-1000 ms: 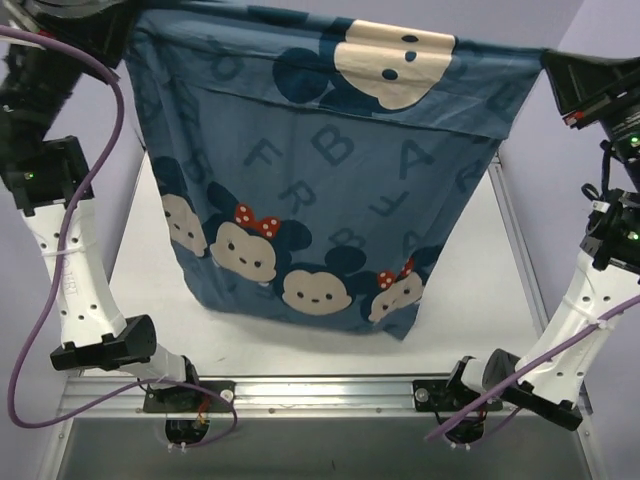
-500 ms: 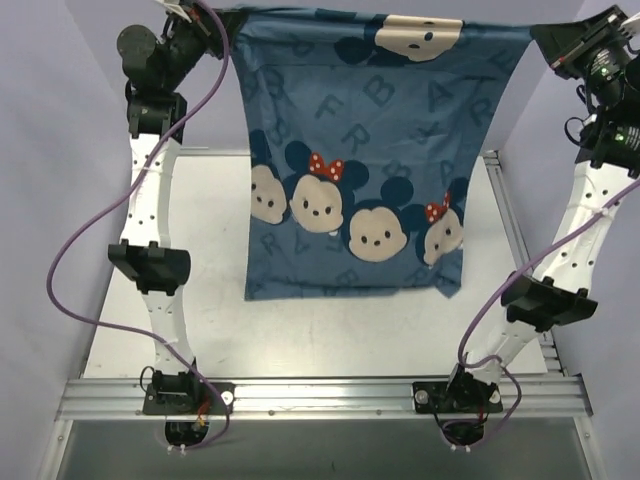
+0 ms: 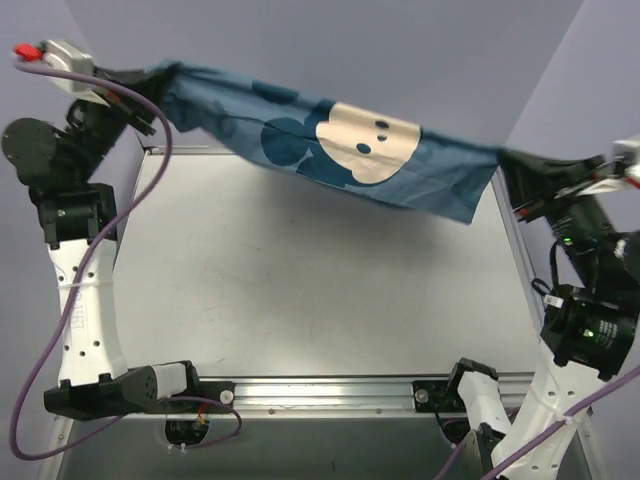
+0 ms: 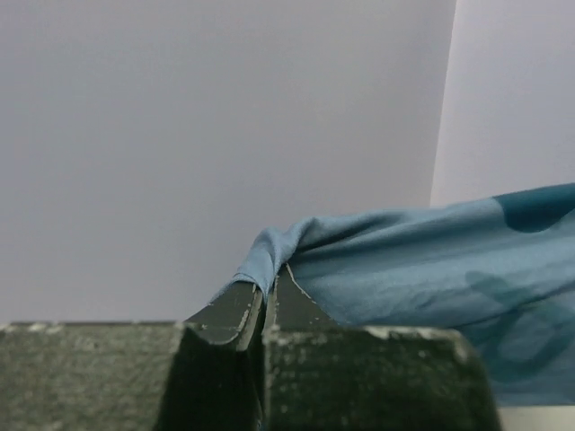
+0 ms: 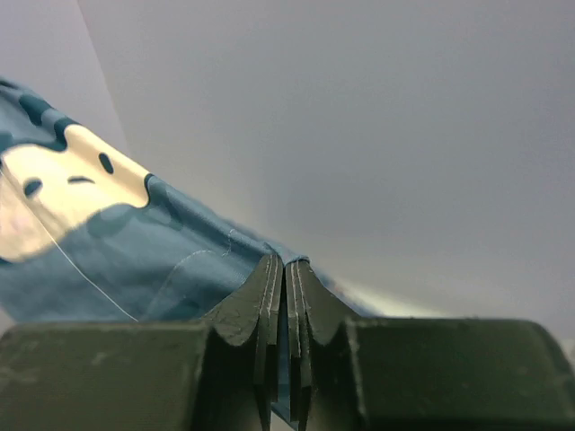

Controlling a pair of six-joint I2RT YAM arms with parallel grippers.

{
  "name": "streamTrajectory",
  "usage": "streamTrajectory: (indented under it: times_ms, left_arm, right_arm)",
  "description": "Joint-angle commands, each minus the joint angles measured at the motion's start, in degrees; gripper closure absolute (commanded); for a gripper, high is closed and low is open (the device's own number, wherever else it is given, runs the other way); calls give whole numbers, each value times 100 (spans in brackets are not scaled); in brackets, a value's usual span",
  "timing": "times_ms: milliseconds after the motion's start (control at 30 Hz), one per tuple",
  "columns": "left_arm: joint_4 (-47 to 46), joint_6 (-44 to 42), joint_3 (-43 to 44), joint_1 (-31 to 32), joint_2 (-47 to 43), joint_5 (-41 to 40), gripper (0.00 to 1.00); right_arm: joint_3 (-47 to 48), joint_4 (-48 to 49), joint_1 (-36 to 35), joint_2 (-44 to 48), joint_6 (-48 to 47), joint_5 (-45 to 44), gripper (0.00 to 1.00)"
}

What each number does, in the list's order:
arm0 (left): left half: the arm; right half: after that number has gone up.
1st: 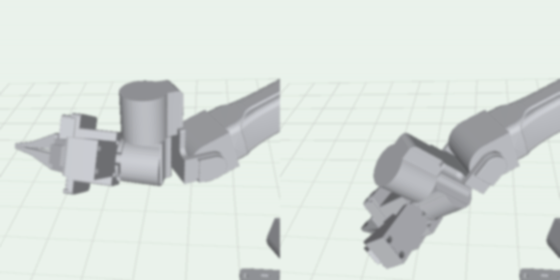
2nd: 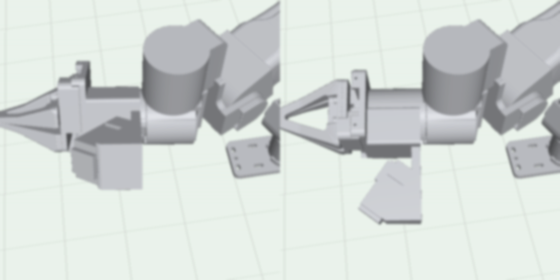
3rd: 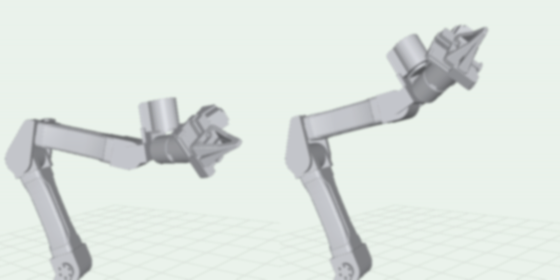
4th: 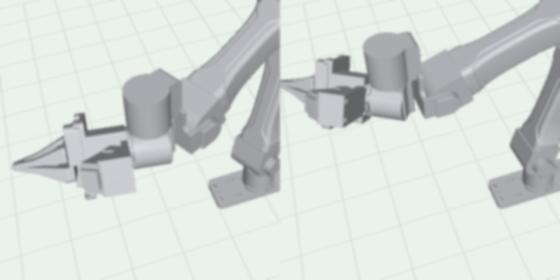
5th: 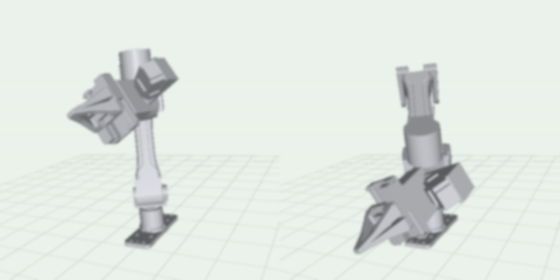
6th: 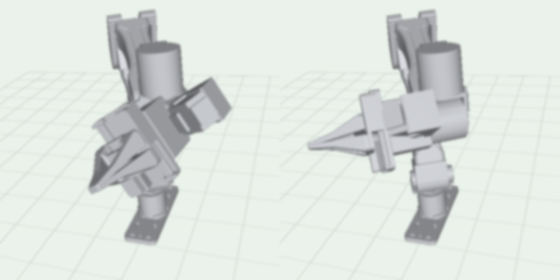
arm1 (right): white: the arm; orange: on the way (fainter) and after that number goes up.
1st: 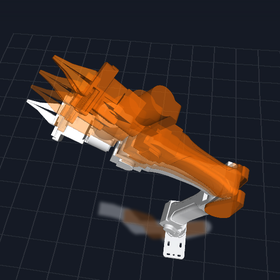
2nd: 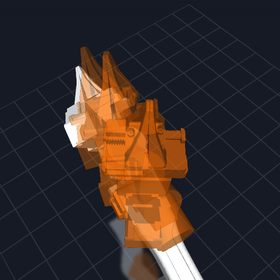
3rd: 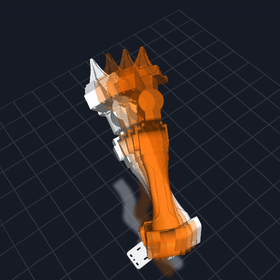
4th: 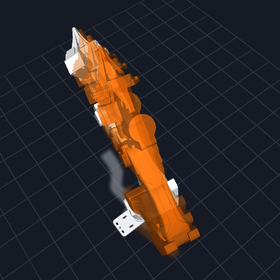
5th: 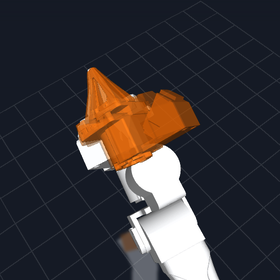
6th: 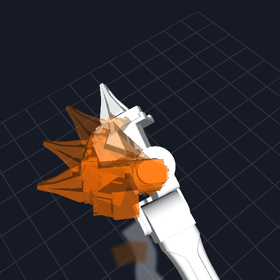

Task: Put the pillow into the pillowcase

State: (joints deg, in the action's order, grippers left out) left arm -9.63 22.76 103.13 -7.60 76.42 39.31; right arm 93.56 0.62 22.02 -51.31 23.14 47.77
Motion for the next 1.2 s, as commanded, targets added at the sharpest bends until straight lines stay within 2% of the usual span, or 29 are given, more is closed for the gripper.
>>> streamTrajectory:
  times_ms: [0, 33, 67, 100, 133, 233, 300, 500, 533, 600, 633, 667, 700, 733, 767, 800, 833, 867, 900, 933, 967, 1000, 1033, 1133, 1167]
  left_arm:
    - [2066, -1543, -1894, -111, 40, 147, 100]
    - [2862, -1912, -2207, -119, -30, 95, 100]
    - [3218, -2682, -2488, -163, -144, 34, 100]
    - [3596, -3046, -3048, -189, -189, -280, 100]
    - [4130, -3276, -3288, -224, -233, -466, 100]
    - [4827, -3919, -4017, -698, -330, -678, 100]
    - [5040, -4209, -4134, -1075, -339, -679, 100]
    - [5699, -5280, -4012, -1446, -58, -916, 100]
    - [6057, -5561, -3968, -1464, 12, -934, 100]
    - [6611, -6789, -3757, -1543, 258, -733, 100]
    - [7258, -7272, -3696, -1648, 329, -662, 100]
    - [7569, -8182, -3660, -1692, 443, -670, 100]
    - [8164, -8644, -3677, -1719, 496, -783, 100]
    - [8483, -9118, -3686, -1719, 557, -932, 100]
    - [8765, -9976, -3712, -1736, 645, -1099, 100]
    - [9055, -10263, -3756, -1771, 672, -1458, 100]
    - [9092, -10448, -3739, -1824, 672, -1540, 97]
    - [9084, -10529, -3669, -1981, 681, -1566, 89]
    - [9075, -10425, -3390, -2061, 707, -1401, 64]
    - [9093, -10293, -3161, -2131, 768, -1234, 57]
    - [9119, -9866, -2959, -2149, 969, -1094, 52]
    - [9284, -9644, -2478, -2150, 1093, -657, 38]
    - [9347, -9120, -2265, -2115, 1320, -444, 27]
    - [9182, -7977, -1868, -2071, 1524, 267, 18]
    - [9024, -7676, -1893, -2018, 1507, 366, 18]
  right_arm:
    - [-1908, -2595, -459, -214, -2029, -153, 100]
    - [-2494, -2916, -645, -143, -2267, -232, 100]
    - [-2683, -3258, -829, -125, -2957, -346, 100]
    - [-2859, -3879, -1249, -142, -3164, -469, 100]
    - [-3087, -4138, -1427, -247, -3297, -592, 100]
    - [-3247, -5044, -2163, -484, -3781, -654, 100]
    - [-3388, -5439, -2587, -529, -4139, -716, 100]
    - [-3661, -5687, -3774, -625, -4633, -515, 100]
    - [-3652, -5687, -3897, -687, -4747, -453, 100]
    - [-3573, -5853, -4494, -714, -5045, -461, 100]
    - [-3547, -5959, -4740, -749, -5386, -566, 98]
    - [-3520, -6099, -5316, -732, -5633, -593, 92]
    - [-3511, -6257, -5557, -705, -5758, -706, 84]
    - [-3485, -6285, -5777, -670, -5915, -1073, 63]
    - [-3450, -6398, -5918, -696, -6135, -1190, 51]
    - [-3319, -6686, -6016, -775, -6372, -1295, 36]
    - [-3248, -6689, -5999, -836, -6496, -1557, 34]
    - [-3152, -6559, -5912, -898, -6445, -2091, 33]
    - [-3020, -6262, -5258, -994, -6453, -2087, 32]
    - [-2549, -6128, -4843, -1352, -6436, -1896, 32]
    - [-2249, -5909, -4378, -1634, -6070, -1346, 31]
    - [-1932, -5890, -3851, -1976, -5892, -1114, 31]
    - [-1163, -5889, -3741, -2745, -5490, -981, 32]
    - [-200, -5645, -3687, -4039, -5206, -813, 34]
    - [272, -5182, -3714, -4306, -5057, -856, 34]
